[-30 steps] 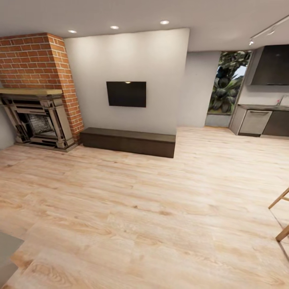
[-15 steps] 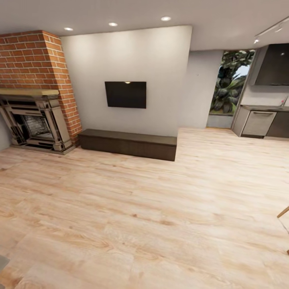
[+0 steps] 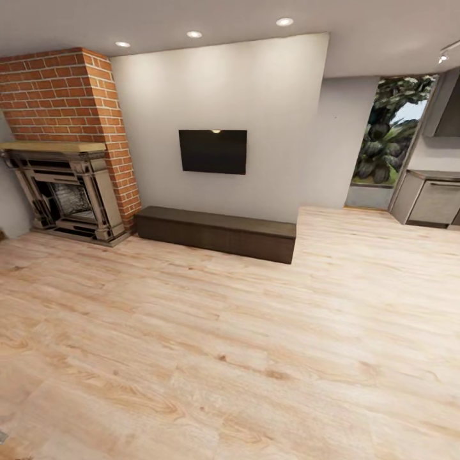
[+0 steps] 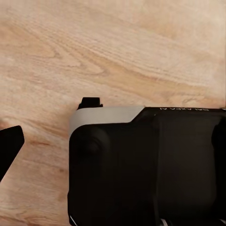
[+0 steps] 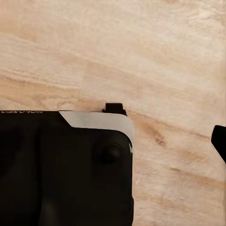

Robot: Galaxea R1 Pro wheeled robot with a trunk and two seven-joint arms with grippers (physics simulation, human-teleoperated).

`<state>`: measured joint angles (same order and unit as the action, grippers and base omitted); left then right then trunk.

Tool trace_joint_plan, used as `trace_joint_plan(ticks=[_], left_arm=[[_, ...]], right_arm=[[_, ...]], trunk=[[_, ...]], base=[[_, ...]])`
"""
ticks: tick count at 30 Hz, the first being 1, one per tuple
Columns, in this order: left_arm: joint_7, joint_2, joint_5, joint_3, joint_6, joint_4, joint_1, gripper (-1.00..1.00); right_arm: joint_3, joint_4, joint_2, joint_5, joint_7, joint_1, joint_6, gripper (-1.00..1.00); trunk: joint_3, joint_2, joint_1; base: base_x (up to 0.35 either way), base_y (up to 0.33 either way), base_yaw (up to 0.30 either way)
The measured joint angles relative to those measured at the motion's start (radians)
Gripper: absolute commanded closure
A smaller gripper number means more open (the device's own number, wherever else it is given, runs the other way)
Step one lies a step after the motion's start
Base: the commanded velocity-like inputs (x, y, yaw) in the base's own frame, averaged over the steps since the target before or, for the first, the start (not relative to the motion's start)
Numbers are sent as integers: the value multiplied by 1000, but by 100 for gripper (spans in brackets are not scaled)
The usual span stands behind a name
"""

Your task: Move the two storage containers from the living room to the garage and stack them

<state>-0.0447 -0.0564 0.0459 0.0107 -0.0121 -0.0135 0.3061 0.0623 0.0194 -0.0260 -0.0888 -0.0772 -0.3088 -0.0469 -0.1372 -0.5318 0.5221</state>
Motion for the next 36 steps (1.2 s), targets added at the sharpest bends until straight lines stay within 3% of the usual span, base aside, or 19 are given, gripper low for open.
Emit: trace_joint_plan(ticks=[36], left_arm=[[-1, 1, 4, 0, 1, 0, 0, -100]], right_arm=[[0, 0, 0, 0, 0, 0, 0, -100]], trunk=[[0, 0, 0]], base=[[40, 0, 238]])
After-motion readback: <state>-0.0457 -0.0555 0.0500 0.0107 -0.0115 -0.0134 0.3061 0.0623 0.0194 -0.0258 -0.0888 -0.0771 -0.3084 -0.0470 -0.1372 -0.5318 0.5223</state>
